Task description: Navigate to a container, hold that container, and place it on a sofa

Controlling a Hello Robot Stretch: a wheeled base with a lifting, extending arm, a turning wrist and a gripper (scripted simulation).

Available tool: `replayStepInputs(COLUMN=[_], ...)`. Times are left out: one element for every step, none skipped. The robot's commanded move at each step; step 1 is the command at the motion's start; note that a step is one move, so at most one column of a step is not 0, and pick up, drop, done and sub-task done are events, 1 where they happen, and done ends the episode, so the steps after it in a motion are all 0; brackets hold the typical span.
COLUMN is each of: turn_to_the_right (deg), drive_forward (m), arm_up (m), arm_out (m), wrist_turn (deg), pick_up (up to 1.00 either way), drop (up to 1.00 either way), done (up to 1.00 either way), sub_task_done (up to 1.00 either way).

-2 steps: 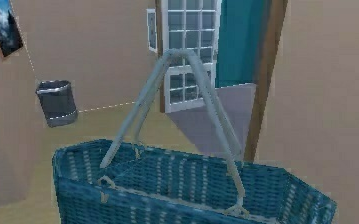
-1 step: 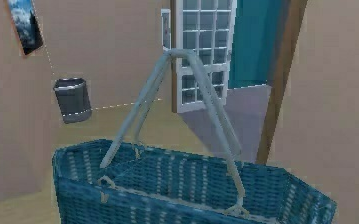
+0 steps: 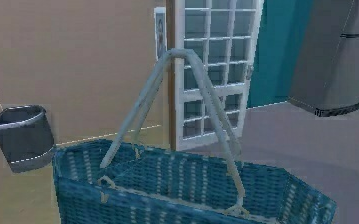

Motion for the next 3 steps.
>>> replayStepInputs(turn_to_the_right=[0.0,45.0,6.0], drive_forward=[0.25,0.0,0.0], arm_up=[0.0,0.0,0.0], arm_out=[0.0,0.0,0.0], wrist_turn=[0.0,0.0,0.0], pick_up=[0.0,0.0,0.0], drop=[0.0,0.0,0.0], done=[0.0,0.0,0.0], sub_task_done=[0.0,0.0,0.0])
